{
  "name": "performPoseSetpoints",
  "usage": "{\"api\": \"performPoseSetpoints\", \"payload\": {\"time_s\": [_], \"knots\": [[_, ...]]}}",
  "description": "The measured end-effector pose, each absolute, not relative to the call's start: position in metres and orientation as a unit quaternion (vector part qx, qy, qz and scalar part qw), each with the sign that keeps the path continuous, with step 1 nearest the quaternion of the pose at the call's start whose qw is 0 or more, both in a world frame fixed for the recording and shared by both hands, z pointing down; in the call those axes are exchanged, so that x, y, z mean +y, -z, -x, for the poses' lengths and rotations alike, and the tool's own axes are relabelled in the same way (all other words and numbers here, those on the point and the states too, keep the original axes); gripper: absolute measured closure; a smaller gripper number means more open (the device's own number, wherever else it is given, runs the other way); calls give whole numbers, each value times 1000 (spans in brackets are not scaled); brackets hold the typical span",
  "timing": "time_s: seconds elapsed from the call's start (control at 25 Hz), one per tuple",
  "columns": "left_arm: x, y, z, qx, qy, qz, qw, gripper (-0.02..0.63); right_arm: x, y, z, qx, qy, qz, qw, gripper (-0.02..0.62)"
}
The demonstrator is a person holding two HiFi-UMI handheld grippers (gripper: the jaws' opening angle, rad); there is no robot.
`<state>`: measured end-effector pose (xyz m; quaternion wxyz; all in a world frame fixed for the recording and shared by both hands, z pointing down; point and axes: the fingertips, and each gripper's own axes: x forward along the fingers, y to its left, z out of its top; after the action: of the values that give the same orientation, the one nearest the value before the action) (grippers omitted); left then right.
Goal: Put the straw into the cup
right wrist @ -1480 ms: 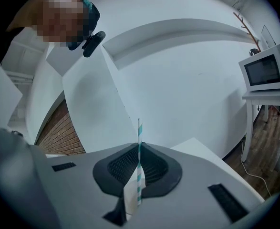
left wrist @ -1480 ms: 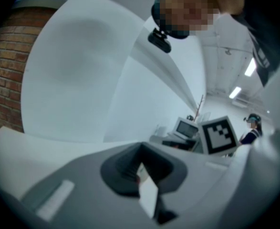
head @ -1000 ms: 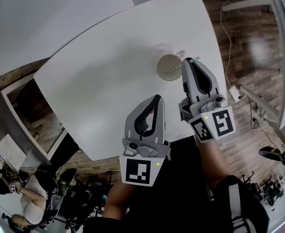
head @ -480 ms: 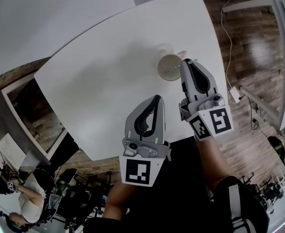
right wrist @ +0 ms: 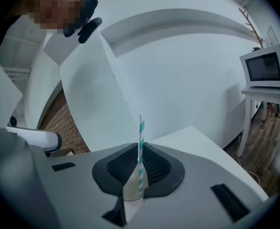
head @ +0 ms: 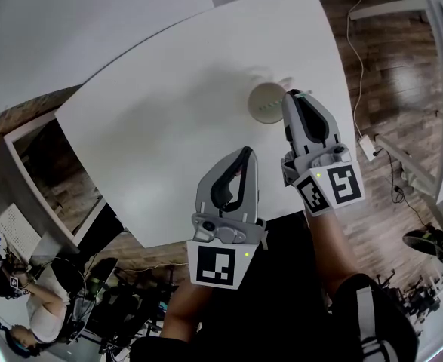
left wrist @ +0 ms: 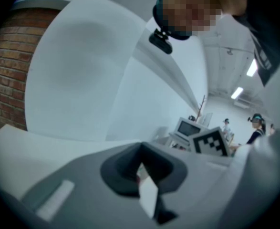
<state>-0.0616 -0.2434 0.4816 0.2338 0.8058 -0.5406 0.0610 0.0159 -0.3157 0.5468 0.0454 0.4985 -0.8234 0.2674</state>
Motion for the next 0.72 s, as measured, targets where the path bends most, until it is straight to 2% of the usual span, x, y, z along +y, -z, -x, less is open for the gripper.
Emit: {"api": "performPoseSetpoints", "payload": {"time_s": [0.72], "knots": [[-223,-467,60,-541,-62,-808,226,601,-299,-539,-32,-813,-272,-514,36,578]]}}
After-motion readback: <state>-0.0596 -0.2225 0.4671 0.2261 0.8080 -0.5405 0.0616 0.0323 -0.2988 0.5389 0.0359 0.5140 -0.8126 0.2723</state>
